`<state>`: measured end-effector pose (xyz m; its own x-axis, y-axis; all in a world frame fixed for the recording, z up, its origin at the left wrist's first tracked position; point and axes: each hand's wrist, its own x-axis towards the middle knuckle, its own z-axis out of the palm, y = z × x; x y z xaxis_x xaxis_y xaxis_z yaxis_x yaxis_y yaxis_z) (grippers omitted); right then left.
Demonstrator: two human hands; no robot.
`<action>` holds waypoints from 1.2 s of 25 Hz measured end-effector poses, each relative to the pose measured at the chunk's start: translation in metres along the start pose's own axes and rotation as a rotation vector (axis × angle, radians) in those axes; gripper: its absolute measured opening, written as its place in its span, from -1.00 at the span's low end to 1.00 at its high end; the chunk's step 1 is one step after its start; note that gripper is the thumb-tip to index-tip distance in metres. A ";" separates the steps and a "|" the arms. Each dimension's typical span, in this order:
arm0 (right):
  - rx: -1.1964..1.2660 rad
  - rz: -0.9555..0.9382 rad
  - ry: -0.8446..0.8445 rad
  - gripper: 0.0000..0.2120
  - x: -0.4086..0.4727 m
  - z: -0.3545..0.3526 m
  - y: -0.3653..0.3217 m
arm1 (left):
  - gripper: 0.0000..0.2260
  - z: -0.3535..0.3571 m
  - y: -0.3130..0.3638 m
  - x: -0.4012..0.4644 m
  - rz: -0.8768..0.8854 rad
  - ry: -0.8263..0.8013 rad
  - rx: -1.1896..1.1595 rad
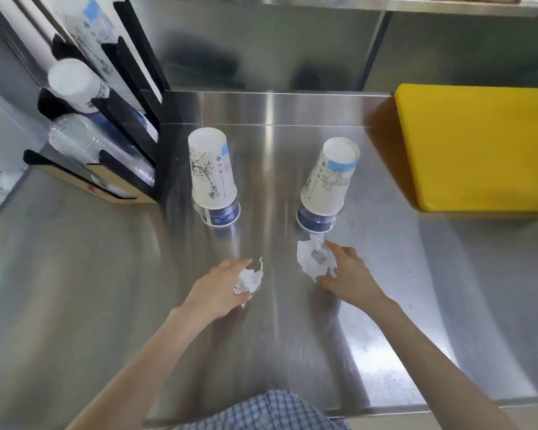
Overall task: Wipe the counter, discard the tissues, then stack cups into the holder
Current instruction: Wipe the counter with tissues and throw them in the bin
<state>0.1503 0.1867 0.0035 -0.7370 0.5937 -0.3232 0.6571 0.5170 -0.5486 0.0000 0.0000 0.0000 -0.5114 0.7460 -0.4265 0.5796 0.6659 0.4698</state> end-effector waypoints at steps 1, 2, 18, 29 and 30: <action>-0.002 0.007 -0.004 -0.36 0.004 0.001 0.000 | -0.42 0.000 0.001 0.003 -0.002 -0.013 -0.001; -0.018 0.013 -0.012 -0.33 0.007 0.002 -0.001 | -0.42 0.002 0.001 0.007 -0.007 -0.013 0.002; -0.029 -0.050 -0.040 -0.69 0.036 0.027 -0.018 | -0.53 0.023 -0.007 0.011 0.020 -0.027 0.097; 0.031 -0.028 -0.017 -0.70 0.021 0.030 -0.011 | -0.69 0.026 -0.007 0.004 -0.039 0.201 -0.103; 0.054 -0.026 -0.013 -0.71 0.019 0.029 -0.011 | -0.70 0.025 -0.007 0.003 -0.043 0.212 -0.104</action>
<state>0.1239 0.1744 -0.0194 -0.7561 0.5722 -0.3176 0.6280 0.4979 -0.5981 0.0102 -0.0030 -0.0242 -0.6622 0.6945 -0.2815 0.4917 0.6862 0.5361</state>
